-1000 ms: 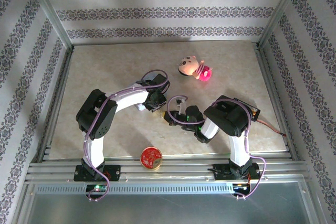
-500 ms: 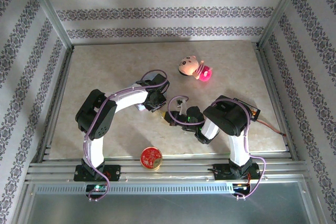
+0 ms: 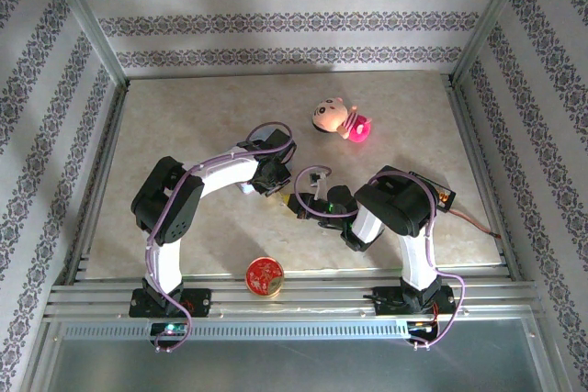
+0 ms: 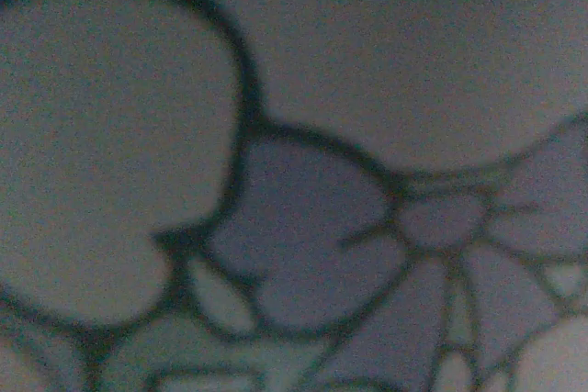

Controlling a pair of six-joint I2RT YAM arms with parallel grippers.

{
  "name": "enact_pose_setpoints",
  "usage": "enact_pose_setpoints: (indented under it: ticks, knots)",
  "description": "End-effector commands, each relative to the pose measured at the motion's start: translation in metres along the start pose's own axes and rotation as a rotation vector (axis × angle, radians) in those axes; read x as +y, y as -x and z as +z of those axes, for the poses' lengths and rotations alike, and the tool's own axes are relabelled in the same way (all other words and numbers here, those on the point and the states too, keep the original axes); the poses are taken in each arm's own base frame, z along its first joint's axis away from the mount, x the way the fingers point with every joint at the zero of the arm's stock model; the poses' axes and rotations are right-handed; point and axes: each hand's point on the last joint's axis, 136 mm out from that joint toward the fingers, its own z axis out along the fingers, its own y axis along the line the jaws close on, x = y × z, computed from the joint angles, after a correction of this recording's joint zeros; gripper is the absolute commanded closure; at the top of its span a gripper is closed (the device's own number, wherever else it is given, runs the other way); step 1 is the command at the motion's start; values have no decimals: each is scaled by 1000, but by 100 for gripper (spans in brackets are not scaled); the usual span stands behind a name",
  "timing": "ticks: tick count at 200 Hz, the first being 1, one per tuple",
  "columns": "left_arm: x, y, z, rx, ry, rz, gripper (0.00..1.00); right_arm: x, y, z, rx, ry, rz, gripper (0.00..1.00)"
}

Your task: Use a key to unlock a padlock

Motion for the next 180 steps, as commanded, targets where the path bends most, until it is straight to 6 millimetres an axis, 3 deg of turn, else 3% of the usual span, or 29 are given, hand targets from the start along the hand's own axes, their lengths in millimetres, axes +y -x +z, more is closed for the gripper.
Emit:
enact_pose_setpoints:
  ticks: [1,64,180]
  knots:
    - [0,0,-11,13,-23,-5,71,-51,-33,-8,95,-173,73,100]
    - [0,1,-16,8,-35,4,71,-53,-32,-9,88,-180,71,100]
    - [2,-4,-7,37,-31,-13,71,-46,-26,-5,58,-134,50,100]
